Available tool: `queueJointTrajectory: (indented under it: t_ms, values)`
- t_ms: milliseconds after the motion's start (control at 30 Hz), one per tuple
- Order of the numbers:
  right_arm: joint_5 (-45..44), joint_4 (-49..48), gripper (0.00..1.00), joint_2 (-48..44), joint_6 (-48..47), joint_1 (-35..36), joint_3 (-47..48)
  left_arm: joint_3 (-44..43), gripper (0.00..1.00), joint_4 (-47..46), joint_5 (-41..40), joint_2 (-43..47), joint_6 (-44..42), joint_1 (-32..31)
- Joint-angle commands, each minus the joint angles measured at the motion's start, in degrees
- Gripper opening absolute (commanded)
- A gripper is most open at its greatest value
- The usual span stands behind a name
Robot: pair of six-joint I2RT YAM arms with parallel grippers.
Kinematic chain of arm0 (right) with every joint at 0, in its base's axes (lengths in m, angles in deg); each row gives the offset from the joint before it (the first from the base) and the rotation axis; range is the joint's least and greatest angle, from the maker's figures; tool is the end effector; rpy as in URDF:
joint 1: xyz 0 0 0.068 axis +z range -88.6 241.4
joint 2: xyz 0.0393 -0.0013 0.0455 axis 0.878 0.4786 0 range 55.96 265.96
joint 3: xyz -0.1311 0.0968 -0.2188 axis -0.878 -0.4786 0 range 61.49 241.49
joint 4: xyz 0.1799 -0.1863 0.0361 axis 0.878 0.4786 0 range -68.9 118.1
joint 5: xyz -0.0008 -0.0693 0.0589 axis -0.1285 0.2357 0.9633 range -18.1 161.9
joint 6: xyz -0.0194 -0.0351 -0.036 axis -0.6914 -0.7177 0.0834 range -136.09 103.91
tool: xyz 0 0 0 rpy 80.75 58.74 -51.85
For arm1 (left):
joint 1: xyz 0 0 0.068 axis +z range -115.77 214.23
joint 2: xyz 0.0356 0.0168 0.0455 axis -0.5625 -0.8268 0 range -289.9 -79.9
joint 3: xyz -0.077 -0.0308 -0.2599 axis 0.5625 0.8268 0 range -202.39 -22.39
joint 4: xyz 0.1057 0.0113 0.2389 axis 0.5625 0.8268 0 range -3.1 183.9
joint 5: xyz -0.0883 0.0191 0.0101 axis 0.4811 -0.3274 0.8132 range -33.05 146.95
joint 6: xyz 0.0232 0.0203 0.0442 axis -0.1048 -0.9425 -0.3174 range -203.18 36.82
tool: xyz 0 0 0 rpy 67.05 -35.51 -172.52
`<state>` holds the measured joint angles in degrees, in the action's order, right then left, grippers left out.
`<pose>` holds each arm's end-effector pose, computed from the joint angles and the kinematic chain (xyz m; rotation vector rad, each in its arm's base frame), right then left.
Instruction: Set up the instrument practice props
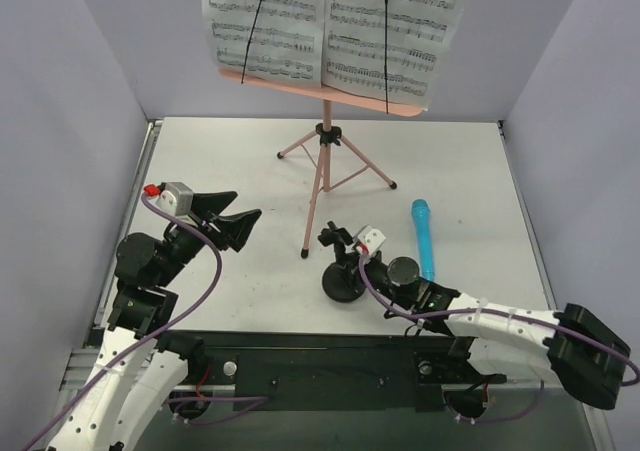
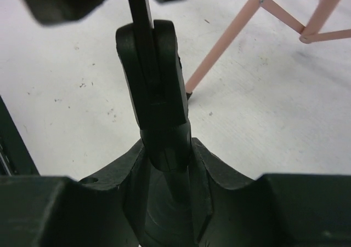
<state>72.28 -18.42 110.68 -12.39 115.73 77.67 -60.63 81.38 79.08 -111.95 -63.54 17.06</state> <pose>0.1200 0.1676 0.2252 -0.6934 1.4534 0.7992 0.1280 -0.0535 0.3615 0.3037 1.3956 -0.7965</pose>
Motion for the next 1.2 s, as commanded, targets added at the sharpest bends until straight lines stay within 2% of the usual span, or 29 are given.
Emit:
queueJointTrajectory:
  t_ms: [0,133,233,300,333,400,467,567,633,733,767,800,833,900,1000,1100,1167]
  values:
    - [1.9,-30.6,0.00,12.6,2.4,0.7,1.8,0.6,0.83,0.2,1.6,1.2,-0.6,0.2]
    - [8.5,-42.0,0.01,23.9,5.6,0.6,4.5,1.2,0.84,-0.5,3.5,2.0,-1.1,0.2]
    - [12.1,-47.5,0.07,28.9,7.3,0.4,6.0,1.7,0.84,-0.1,4.8,2.9,-2.0,0.2]
    - [13.0,-48.5,0.17,30.4,8.1,0.3,5.9,1.8,0.84,0.4,5.3,3.4,-2.6,0.2]
    - [13.2,-48.1,0.29,29.8,8.3,0.3,5.9,1.9,0.85,0.9,5.6,3.5,-2.9,0.2]
    - [13.2,-45.7,0.43,27.8,8.3,0.2,5.5,1.9,0.86,1.6,6.1,3.8,-3.4,0.2]
    - [13.4,-40.7,0.64,24.0,7.5,-0.1,5.3,2.5,0.86,1.2,6.9,3.6,-3.5,0.2]
    - [13.9,-27.2,0.73,16.2,4.1,-0.1,5.1,4.0,0.87,-0.6,8.4,3.0,-3.2,0.2]
    - [14.3,-17.0,0.74,9.4,2.5,-0.2,5.1,5.5,0.89,-3.3,9.9,2.7,-3.7,0.2]
    - [15.3,-0.7,0.75,-3.1,1.0,-0.2,6.0,8.5,0.94,-11.2,12.0,1.7,-4.8,0.3]
    - [15.5,7.4,0.75,-8.0,0.3,-0.4,6.1,9.1,0.95,-15.9,12.8,0.7,-4.9,0.5]
    - [15.5,10.9,0.75,-10.1,0.3,-0.4,6.9,9.1,0.95,-18.1,15.5,-1.1,-4.4,1.0]
    - [15.2,19.4,0.75,-14.5,1.0,-0.4,7.5,9.0,0.96,-22.0,17.2,-2.2,-3.7,1.3]
    - [13.0,30.4,0.75,-19.5,2.4,-0.8,9.5,8.5,0.97,-27.7,19.2,-5.9,-3.4,1.3]
    - [6.1,44.9,0.75,-23.9,4.8,-1.5,13.2,5.4,0.97,-32.5,26.5,-14.2,-4.9,0.8]
    - [-5.8,53.7,0.75,-24.2,11.8,-2.9,18.1,-1.1,0.97,-31.2,38.6,-20.9,-8.7,0.0]
    - [-7.2,57.4,0.74,-23.8,13.7,-4.1,20.2,-5.3,0.97,-28.5,45.5,-25.3,-12.0,-0.8]
